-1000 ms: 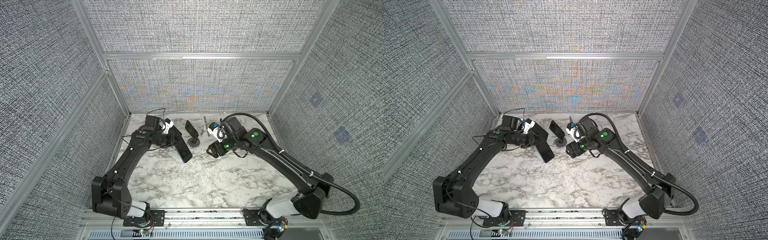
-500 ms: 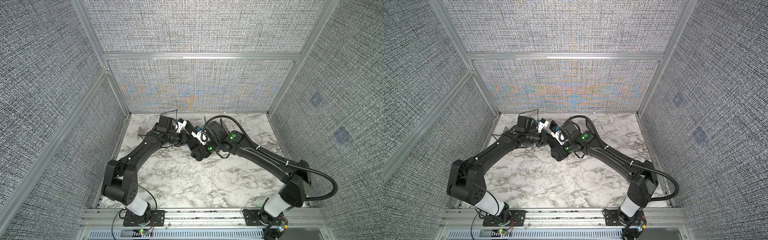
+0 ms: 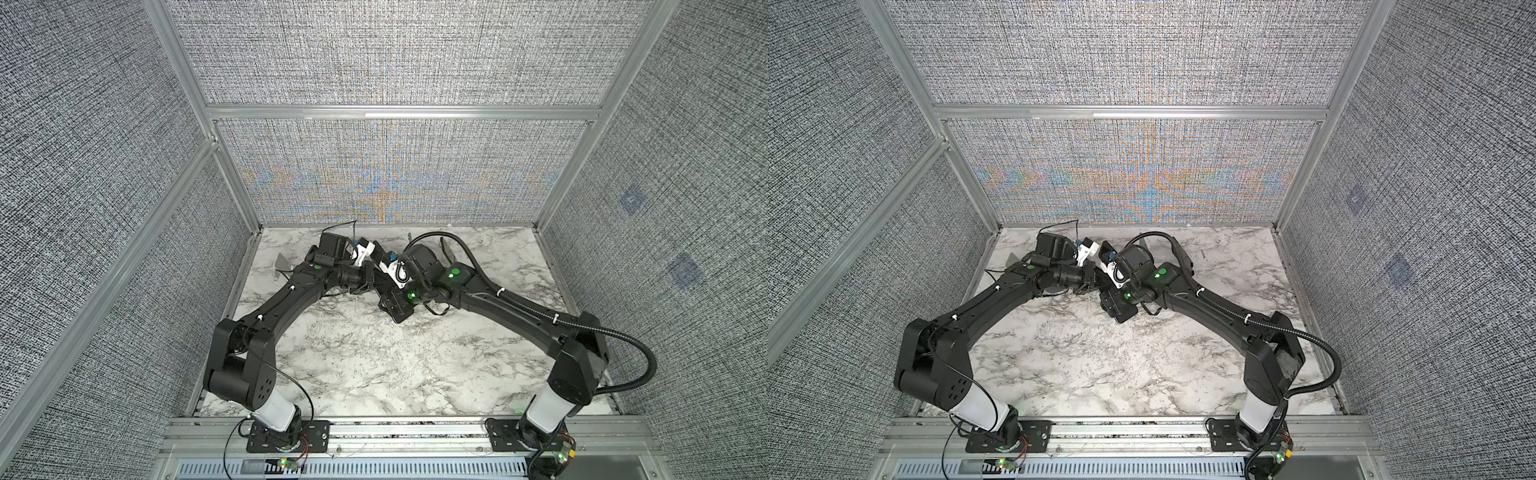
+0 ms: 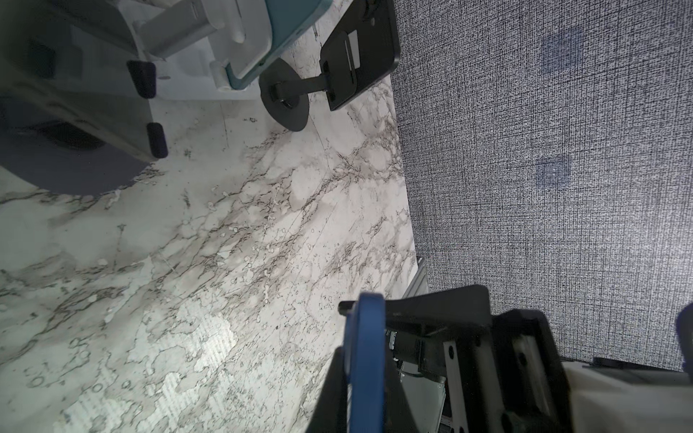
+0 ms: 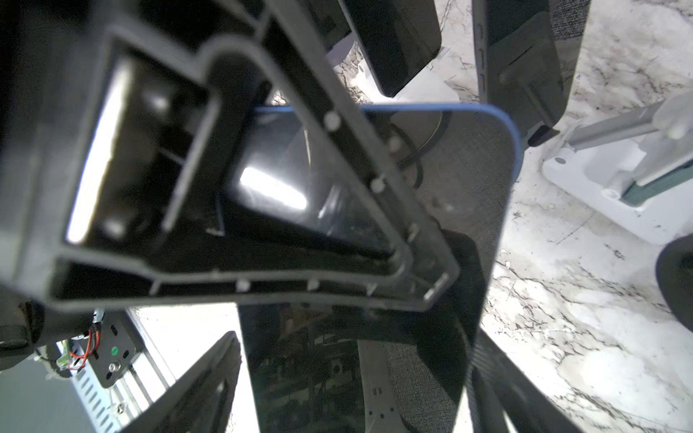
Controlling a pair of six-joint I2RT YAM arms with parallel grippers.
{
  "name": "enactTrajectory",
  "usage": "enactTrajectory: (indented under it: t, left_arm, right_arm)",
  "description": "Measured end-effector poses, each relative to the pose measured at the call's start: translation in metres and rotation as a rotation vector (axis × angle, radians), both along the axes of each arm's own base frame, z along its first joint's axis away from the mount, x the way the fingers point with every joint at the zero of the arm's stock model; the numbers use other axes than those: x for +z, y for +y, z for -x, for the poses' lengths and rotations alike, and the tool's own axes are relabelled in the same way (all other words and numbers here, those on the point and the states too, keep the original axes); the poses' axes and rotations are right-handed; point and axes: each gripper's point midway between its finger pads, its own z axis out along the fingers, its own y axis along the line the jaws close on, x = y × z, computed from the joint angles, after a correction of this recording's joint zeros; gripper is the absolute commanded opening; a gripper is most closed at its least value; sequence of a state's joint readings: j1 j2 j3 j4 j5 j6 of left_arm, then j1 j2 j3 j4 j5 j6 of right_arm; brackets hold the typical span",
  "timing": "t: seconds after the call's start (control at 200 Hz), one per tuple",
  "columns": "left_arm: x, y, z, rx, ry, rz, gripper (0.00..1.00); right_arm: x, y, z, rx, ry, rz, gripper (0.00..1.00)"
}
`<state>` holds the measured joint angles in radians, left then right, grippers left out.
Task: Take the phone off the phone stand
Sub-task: 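Close the right gripper on the phone held by the left gripper, then open the left gripper and draw it back while the right gripper holds the phone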
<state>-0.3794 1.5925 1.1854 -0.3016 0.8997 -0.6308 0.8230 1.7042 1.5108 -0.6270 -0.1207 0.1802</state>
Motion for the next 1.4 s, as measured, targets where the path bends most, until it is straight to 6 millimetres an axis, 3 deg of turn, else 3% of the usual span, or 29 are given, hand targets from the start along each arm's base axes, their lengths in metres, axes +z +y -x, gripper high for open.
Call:
enactTrajectory:
  t: [0.175,0.42,0.65,0.715,0.79,1.056,1.251,1.396]
  left_arm:
    - [0.002,-0.003,0.000,-0.005,-0.006,0.009,0.00]
    - [0.001,-0.003,0.002,-0.009,-0.003,0.009,0.00]
    - [0.002,-0.004,0.000,-0.007,-0.016,0.016,0.00]
    - [0.002,-0.004,-0.001,-0.006,-0.018,0.018,0.17]
    - [0.003,-0.004,-0.001,-0.002,-0.013,0.024,0.22]
    - [0.007,-0.004,0.001,-0.003,-0.018,0.033,0.61]
    - [0.020,0.001,-0.004,0.007,-0.045,0.020,0.80]
    - [0.038,0.020,-0.018,0.037,-0.094,-0.012,0.87]
  right_arm:
    - [-0.005,-0.001,-0.003,-0.014,-0.007,0.010,0.72]
    - [-0.007,0.000,-0.005,-0.014,-0.012,0.013,0.56]
    - [-0.007,-0.001,-0.007,-0.023,-0.019,0.018,0.50]
    - [-0.007,-0.001,-0.007,-0.026,-0.020,0.018,0.47]
    - [-0.006,-0.002,-0.008,-0.041,-0.019,0.016,0.39]
    - [0.005,-0.028,-0.015,-0.223,0.006,0.013,0.37]
    - [0.012,-0.056,-0.009,-0.338,0.020,0.034,0.36]
    - [0.016,-0.093,-0.004,-0.427,0.042,0.071,0.36]
